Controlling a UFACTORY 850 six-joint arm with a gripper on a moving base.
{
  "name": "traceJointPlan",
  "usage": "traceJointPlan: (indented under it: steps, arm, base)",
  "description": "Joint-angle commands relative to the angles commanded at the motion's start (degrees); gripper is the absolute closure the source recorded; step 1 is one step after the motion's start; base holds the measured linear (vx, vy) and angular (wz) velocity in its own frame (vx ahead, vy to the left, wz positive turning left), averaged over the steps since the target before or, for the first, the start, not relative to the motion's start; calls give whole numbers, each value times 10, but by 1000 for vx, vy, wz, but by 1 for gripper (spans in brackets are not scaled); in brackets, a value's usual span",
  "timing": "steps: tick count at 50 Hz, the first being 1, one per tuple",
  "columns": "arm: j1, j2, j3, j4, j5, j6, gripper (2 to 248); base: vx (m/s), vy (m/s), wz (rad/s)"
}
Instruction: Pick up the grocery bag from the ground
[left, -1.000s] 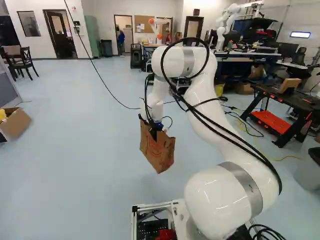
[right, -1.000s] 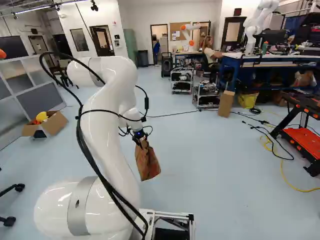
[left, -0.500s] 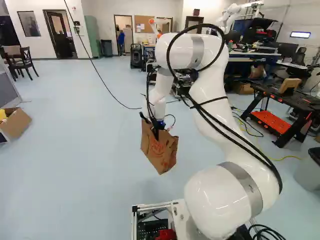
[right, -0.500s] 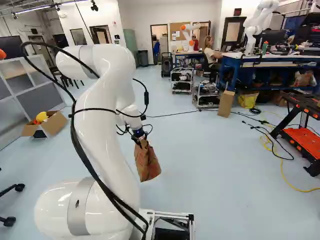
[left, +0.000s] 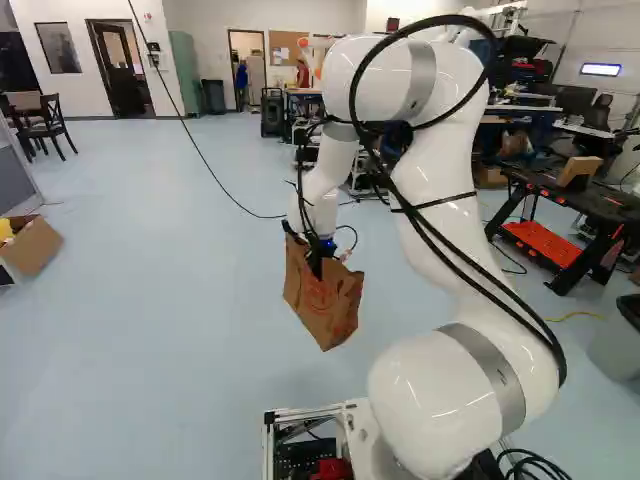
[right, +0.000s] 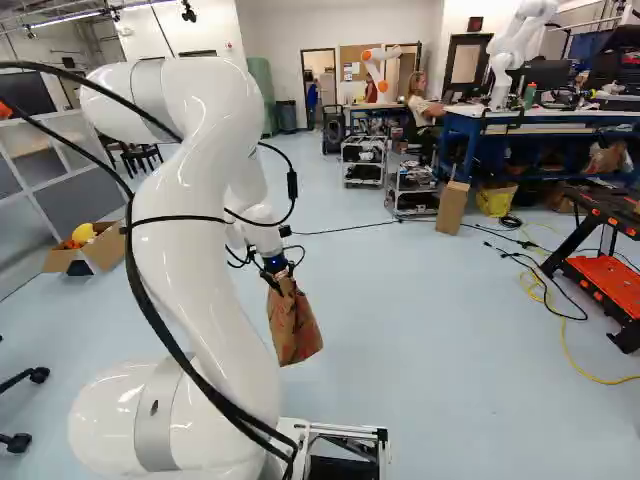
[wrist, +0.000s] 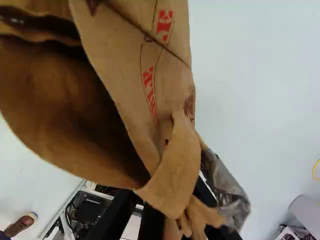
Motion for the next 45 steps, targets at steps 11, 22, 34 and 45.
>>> traceJointPlan:
  steps: [11, 22, 34, 45]
  arm:
    - [-2, 36, 31, 0, 0, 0, 229]
    - [-4, 74, 62, 0, 0, 0, 229]
    - [-6, 117, 96, 0, 0, 0, 229]
    - [-8, 150, 121, 0, 0, 0, 229]
  base:
    - [0, 0, 0]
    - [0, 0, 0]
    - [0, 0, 0]
    - [0, 0, 0]
